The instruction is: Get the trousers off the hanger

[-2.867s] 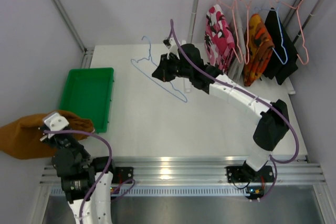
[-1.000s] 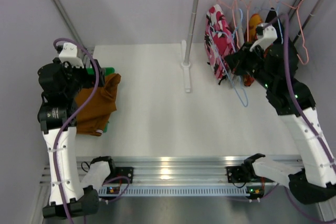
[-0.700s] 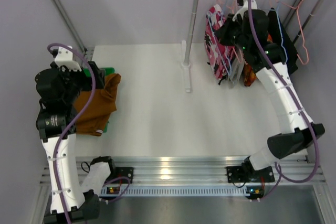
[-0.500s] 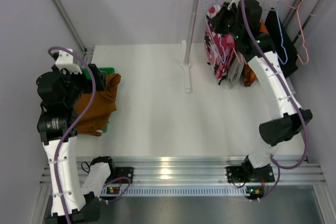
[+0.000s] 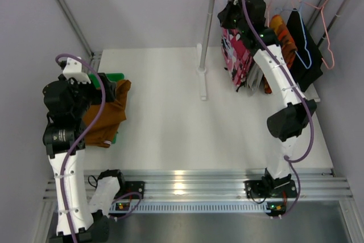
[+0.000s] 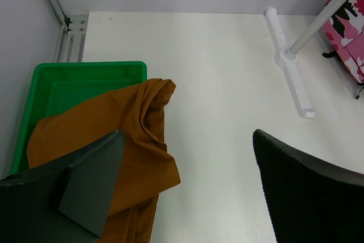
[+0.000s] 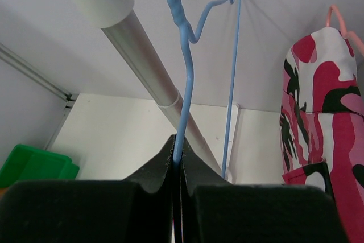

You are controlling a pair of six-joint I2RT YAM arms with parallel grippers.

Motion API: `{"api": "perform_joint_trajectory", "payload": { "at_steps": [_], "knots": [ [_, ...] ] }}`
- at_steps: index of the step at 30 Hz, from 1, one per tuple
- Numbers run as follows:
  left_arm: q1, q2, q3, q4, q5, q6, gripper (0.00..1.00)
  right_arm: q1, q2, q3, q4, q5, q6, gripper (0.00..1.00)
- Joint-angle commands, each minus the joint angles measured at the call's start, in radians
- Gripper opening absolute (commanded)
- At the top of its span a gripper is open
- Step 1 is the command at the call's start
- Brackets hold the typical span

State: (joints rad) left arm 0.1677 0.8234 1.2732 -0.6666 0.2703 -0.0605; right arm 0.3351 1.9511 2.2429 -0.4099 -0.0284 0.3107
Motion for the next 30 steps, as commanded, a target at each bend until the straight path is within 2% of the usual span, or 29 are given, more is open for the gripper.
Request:
{"api": "perform_joint_trajectory", "payload": {
  "at_steps": [1,10,13,19,22,30],
  "knots": [
    [0.003,-0.018,-0.017,0.018,-0.014,0.014,0.99,-0.010,-0.026,-0.015,0.094,-0.011,0.004,0.00],
    [0.003,-0.015,-0.048,0.016,-0.025,0.019,0.99,-0.010,-0.072,-0.107,0.105,-0.047,-0.012,0.01],
    [0.004,-0.010,-0.044,0.012,-0.028,0.018,0.99,-0.008,-0.102,-0.143,0.112,-0.057,-0.013,0.31],
    [0.003,-0.003,-0.034,0.013,-0.026,0.005,0.99,-0.011,-0.202,-0.196,0.097,-0.096,-0.025,0.61],
    [0.003,-0.009,-0.029,0.010,-0.022,-0.002,0.99,-0.018,-0.282,-0.250,0.066,-0.110,-0.025,0.71],
    [0.003,-0.040,-0.025,-0.022,-0.017,-0.013,0.99,-0.054,-0.550,-0.482,0.005,-0.139,-0.094,0.76]
  ]
}}
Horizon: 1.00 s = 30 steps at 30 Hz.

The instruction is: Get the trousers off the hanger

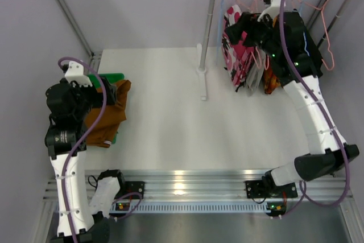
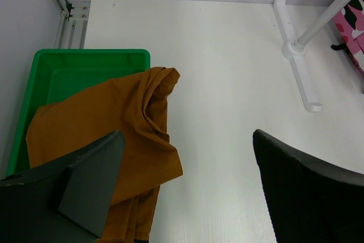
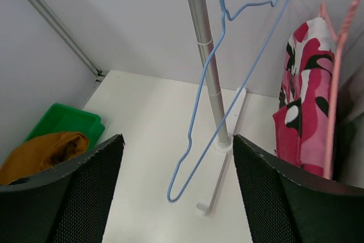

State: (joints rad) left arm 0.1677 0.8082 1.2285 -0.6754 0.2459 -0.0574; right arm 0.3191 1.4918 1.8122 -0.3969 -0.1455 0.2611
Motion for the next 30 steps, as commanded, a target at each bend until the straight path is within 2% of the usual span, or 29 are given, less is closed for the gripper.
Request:
{"api": "perform_joint_trajectory", "payload": {
  "at_steps": [1,5,13,24,30],
  "knots": [
    [0.003,-0.030,0.020,-0.019,0.004,-0.016,0.99,-0.054,-0.109,-0.068,-0.010,-0.026,-0.051,0.77],
    [0.003,-0.043,0.025,-0.035,0.003,-0.018,0.99,-0.144,-0.142,-0.087,-0.025,-0.123,-0.068,0.75],
    [0.003,-0.050,0.009,-0.047,0.003,-0.048,0.99,-0.302,0.023,0.036,-0.062,-0.227,-0.094,0.73],
    [0.003,-0.038,-0.007,-0.055,-0.016,-0.056,0.99,-0.308,0.244,0.150,-0.028,-0.345,-0.007,0.63],
    [0.003,-0.029,-0.020,-0.047,-0.025,-0.056,0.99,-0.310,0.272,0.056,0.065,-0.483,0.130,0.56]
  ]
}}
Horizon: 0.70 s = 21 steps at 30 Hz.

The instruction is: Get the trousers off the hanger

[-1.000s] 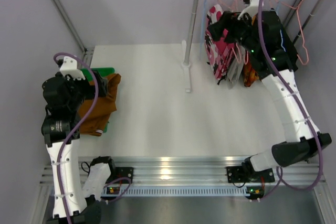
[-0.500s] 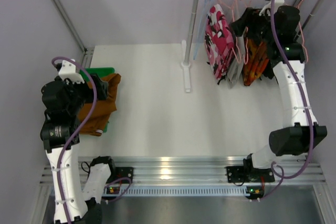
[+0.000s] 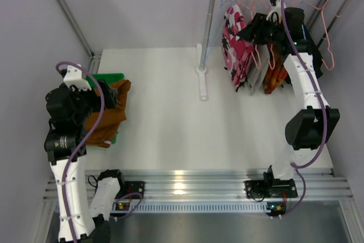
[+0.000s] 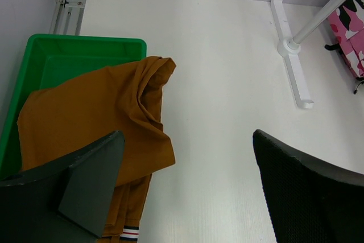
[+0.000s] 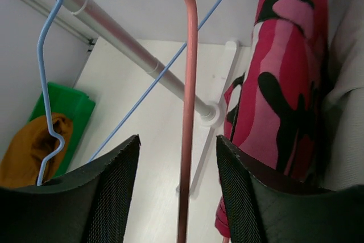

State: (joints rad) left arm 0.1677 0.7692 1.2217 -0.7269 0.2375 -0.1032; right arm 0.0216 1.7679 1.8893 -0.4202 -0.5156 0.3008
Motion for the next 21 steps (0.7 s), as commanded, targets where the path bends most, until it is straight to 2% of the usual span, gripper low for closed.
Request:
{"api": "perform_joint_trajectory", "payload": {
  "at_steps": [1,8,11,13,21],
  "knots": [
    [0.003,0.012,-0.016,0.004,-0.015,-0.010,0.99,-0.012,-0.004,-0.038,0.136,-0.135,0.115,0.55],
    [0.003,0.016,-0.030,0.009,-0.012,-0.024,0.99,-0.012,-0.001,-0.090,0.244,-0.294,0.273,0.42],
    [0.003,0.024,-0.033,0.011,-0.015,-0.030,0.99,-0.012,0.010,-0.087,0.273,-0.357,0.331,0.39],
    [0.003,0.025,-0.031,0.012,-0.012,-0.033,0.99,-0.045,0.018,-0.093,0.300,-0.385,0.372,0.34],
    [0.003,0.033,-0.030,0.014,-0.014,-0.032,0.99,-0.046,0.027,-0.151,0.523,-0.481,0.570,0.23]
  ]
}}
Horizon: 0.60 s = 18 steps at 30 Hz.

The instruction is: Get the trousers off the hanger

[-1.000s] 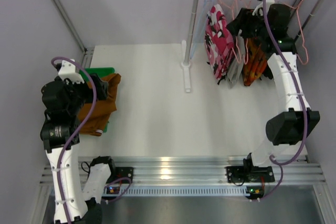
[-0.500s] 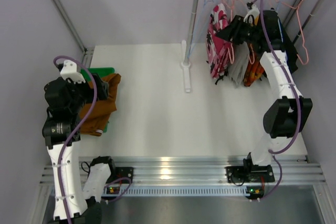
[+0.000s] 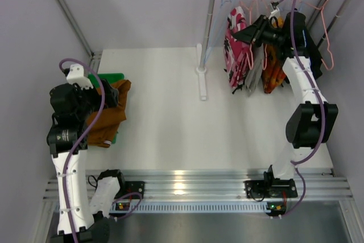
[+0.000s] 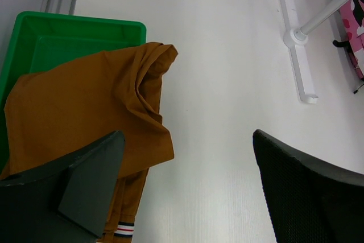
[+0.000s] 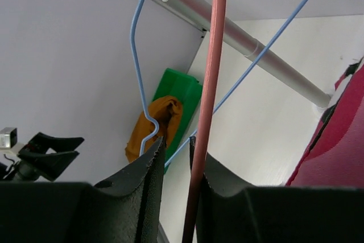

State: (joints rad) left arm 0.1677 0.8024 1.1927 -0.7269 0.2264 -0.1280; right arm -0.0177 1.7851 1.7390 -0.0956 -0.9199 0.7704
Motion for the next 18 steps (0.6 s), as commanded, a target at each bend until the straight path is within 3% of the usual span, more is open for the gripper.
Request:
{"api": "perform_joint_trajectory", "payload": {
  "at_steps": [1,11,14,18],
  "knots": [
    [0.003,0.000,-0.001,0.012,-0.002,-0.005,0.99,-0.007,0.013,-0.007,0.217,-0.092,0.139,0.23],
    [0.003,0.003,0.001,0.014,-0.002,-0.004,0.99,-0.007,0.027,-0.003,0.496,-0.135,0.352,0.09],
    [0.003,0.000,0.001,0.017,-0.002,-0.007,0.99,-0.007,0.027,0.031,0.552,-0.135,0.382,0.00],
    [0.004,-0.006,0.002,0.023,-0.001,-0.005,0.99,-0.007,0.005,0.053,0.603,-0.128,0.402,0.00]
  ]
}}
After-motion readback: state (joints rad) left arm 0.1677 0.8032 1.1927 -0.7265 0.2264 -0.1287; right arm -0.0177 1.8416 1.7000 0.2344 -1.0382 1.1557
